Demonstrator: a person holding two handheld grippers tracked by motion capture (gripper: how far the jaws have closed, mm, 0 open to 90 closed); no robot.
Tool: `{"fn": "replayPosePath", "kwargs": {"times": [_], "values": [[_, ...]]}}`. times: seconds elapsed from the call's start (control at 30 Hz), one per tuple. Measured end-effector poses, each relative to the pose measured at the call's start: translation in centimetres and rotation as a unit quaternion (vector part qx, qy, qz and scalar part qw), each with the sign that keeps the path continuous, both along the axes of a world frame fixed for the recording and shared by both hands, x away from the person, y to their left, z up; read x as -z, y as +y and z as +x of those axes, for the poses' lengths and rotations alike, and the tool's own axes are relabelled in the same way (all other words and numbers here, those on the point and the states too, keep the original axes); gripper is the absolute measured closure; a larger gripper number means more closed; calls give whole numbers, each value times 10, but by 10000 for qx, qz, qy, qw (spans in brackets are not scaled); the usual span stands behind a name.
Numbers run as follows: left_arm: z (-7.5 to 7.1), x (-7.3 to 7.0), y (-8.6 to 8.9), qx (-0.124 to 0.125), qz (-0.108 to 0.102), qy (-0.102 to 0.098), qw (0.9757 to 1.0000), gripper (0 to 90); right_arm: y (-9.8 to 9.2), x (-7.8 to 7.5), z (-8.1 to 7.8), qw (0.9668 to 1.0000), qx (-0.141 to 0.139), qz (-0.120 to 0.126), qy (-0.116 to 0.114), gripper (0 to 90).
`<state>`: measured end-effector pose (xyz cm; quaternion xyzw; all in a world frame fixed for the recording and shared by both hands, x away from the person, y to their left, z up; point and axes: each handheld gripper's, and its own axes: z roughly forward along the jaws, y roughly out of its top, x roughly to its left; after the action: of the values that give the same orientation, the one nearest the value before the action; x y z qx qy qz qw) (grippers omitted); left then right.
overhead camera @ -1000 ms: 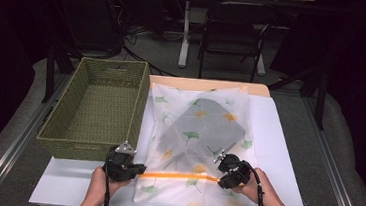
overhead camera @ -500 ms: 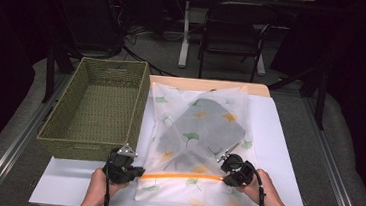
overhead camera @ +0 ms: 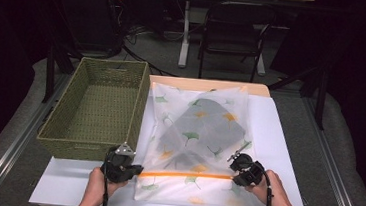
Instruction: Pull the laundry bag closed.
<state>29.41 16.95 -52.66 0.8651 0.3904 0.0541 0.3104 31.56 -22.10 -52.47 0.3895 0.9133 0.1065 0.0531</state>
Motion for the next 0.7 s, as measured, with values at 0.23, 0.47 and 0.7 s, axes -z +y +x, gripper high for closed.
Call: {"fn": "replayPosePath", "kwargs": {"times": [0.23,0.47,0.7], "values": [[0,0,1,9,17,10,10000,878,-24,-1,1,9996,263,-70,-11,900],[1,0,1,7,27,1,10000,878,-50,-2,-2,9982,595,-88,-34,900],[1,1,0,15,54,-18,10000,878,-58,-2,-2,9974,711,-115,-83,900]]}}
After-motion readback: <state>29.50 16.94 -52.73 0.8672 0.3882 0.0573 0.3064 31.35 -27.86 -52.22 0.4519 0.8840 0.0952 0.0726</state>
